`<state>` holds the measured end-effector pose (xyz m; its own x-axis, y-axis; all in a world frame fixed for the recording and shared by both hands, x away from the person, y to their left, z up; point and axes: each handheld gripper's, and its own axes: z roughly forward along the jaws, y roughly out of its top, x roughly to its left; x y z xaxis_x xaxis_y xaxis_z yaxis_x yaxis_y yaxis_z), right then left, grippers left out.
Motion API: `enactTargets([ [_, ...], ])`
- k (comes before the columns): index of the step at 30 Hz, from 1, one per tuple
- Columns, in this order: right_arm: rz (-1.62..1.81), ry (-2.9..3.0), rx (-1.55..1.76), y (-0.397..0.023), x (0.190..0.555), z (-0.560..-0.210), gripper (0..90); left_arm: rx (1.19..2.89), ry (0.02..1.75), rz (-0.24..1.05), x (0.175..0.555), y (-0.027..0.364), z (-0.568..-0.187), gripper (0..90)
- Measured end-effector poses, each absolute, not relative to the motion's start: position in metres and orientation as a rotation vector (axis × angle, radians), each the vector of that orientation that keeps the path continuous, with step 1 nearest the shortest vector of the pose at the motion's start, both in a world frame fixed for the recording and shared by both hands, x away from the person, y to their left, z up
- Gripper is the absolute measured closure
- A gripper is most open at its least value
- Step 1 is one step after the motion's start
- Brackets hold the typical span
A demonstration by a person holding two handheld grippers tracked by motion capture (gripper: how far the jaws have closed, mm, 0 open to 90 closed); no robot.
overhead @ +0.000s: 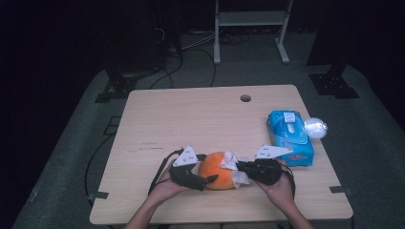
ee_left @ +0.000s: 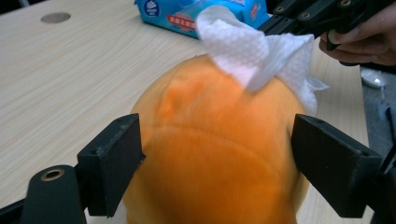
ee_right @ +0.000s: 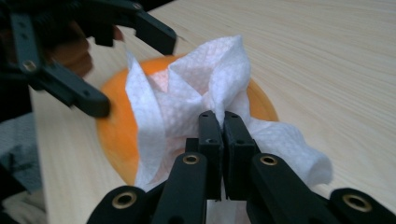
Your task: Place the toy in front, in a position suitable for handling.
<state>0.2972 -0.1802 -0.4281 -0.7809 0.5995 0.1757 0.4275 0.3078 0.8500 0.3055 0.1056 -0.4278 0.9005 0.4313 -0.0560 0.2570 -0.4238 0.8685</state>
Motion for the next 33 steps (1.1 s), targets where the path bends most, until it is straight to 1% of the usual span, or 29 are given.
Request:
enactTargets([
  [2, 1.459, 2.397, 0.977, -0.183, 0.301, -0.430, 86.7, 2.045, 0.489, 0.213, 0.304, 0.103, -0.433, 22.8],
  [8, 1.535, 2.346, 0.914, -0.175, 0.292, -0.415, 86.5, 2.031, 0.452, 0.250, 0.300, 0.093, -0.440, 23.0],
  [11, 1.479, 2.384, 0.895, -0.170, 0.292, -0.419, 86.7, 2.044, 0.432, 0.274, 0.298, 0.090, -0.438, 19.2],
  [14, 1.471, 2.393, 0.926, -0.175, 0.296, -0.424, 86.8, 2.047, 0.463, 0.274, 0.301, 0.095, -0.434, 13.1],
  [15, 1.431, 2.384, 0.928, -0.177, 0.297, -0.423, 86.8, 2.045, 0.478, 0.264, 0.302, 0.097, -0.435, 12.6],
  [17, 1.407, 2.367, 0.970, -0.182, 0.298, -0.424, 86.7, 2.049, 0.477, 0.249, 0.303, 0.098, -0.439, 17.0],
  [18, 1.410, 2.360, 0.967, -0.183, 0.297, -0.423, 86.7, 2.053, 0.472, 0.249, 0.302, 0.097, -0.441, 17.6],
  [22, 1.503, 2.361, 0.882, -0.171, 0.290, -0.414, 86.7, 2.053, 0.449, 0.270, 0.299, 0.089, -0.441, 17.6],
  [24, 1.463, 2.380, 0.850, -0.164, 0.288, -0.414, 86.6, 2.058, 0.443, 0.263, 0.299, 0.090, -0.440, 16.6],
  [28, 1.481, 2.415, 0.880, -0.170, 0.292, -0.420, 86.7, 2.034, 0.479, 0.220, 0.304, 0.099, -0.432, 10.3],
  [29, 1.474, 2.420, 0.869, -0.172, 0.292, -0.420, 86.7, 2.034, 0.484, 0.215, 0.304, 0.099, -0.433, 10.1],
  [30, 1.462, 2.422, 0.862, -0.172, 0.292, -0.420, 86.7, 2.041, 0.485, 0.199, 0.305, 0.100, -0.434, 10.6],
  [31, 1.443, 2.425, 0.863, -0.173, 0.292, -0.419, 86.8, 2.048, 0.478, 0.195, 0.304, 0.098, -0.437, 14.0],
  [33, 1.375, 2.408, 0.910, -0.175, 0.294, -0.417, 86.7, 2.067, 0.469, 0.207, 0.302, 0.095, -0.439, 15.2],
])
